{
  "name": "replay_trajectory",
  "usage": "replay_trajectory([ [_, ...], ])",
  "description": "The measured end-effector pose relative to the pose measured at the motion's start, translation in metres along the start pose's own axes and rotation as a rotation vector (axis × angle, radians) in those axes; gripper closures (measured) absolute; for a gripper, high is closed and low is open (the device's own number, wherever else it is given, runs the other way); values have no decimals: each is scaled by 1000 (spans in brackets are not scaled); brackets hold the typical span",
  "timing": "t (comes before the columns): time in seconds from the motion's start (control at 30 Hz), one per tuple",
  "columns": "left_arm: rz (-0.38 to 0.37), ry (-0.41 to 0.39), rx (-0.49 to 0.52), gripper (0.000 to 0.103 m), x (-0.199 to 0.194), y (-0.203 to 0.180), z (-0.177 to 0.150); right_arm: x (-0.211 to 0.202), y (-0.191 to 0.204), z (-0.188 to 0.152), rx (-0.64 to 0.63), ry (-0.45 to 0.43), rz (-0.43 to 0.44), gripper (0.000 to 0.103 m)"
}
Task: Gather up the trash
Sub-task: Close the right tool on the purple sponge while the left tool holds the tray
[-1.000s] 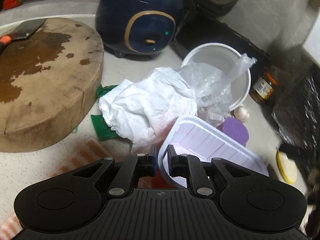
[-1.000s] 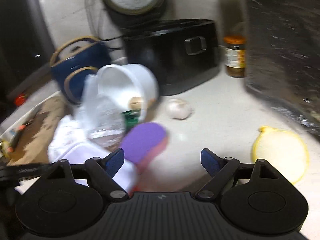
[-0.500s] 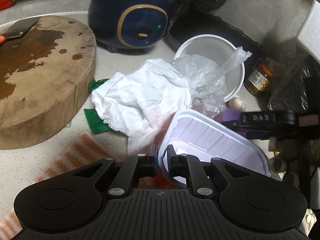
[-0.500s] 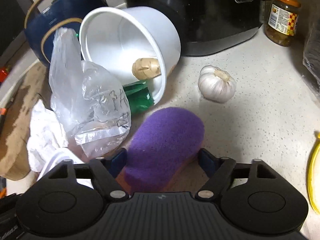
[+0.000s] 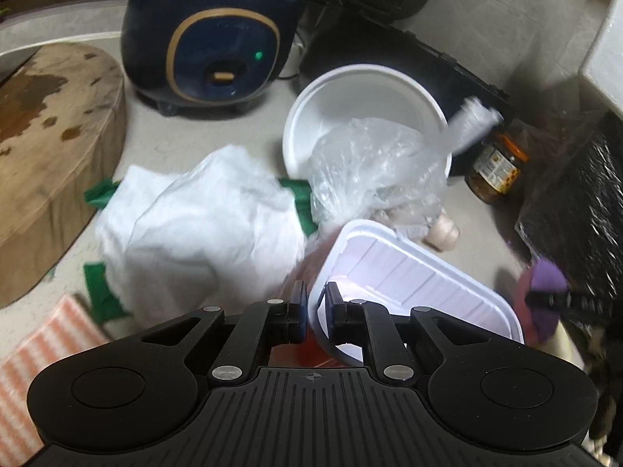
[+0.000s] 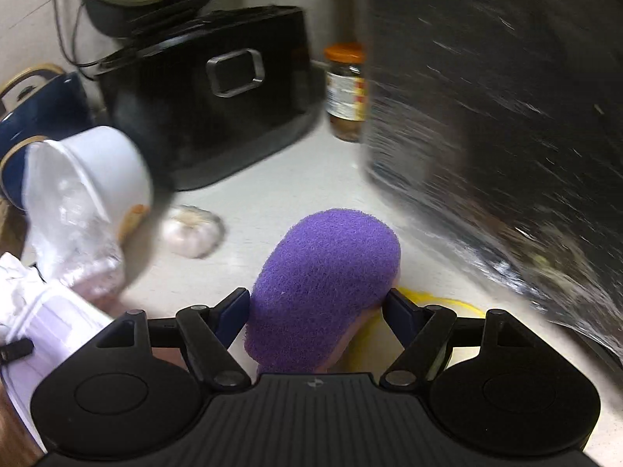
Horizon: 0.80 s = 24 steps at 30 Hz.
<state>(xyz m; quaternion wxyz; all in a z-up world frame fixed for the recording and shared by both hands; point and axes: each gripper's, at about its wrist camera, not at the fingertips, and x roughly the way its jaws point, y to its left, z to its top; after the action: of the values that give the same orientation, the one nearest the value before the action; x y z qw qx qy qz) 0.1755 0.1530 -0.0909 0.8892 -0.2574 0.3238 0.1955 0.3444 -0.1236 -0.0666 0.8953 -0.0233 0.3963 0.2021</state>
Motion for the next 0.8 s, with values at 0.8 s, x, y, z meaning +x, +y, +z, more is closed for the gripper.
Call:
replay_trajectory([
  [0.8,-27,68,67,84,15,-1,-15,25,-1,-28,5,-24,115,19],
])
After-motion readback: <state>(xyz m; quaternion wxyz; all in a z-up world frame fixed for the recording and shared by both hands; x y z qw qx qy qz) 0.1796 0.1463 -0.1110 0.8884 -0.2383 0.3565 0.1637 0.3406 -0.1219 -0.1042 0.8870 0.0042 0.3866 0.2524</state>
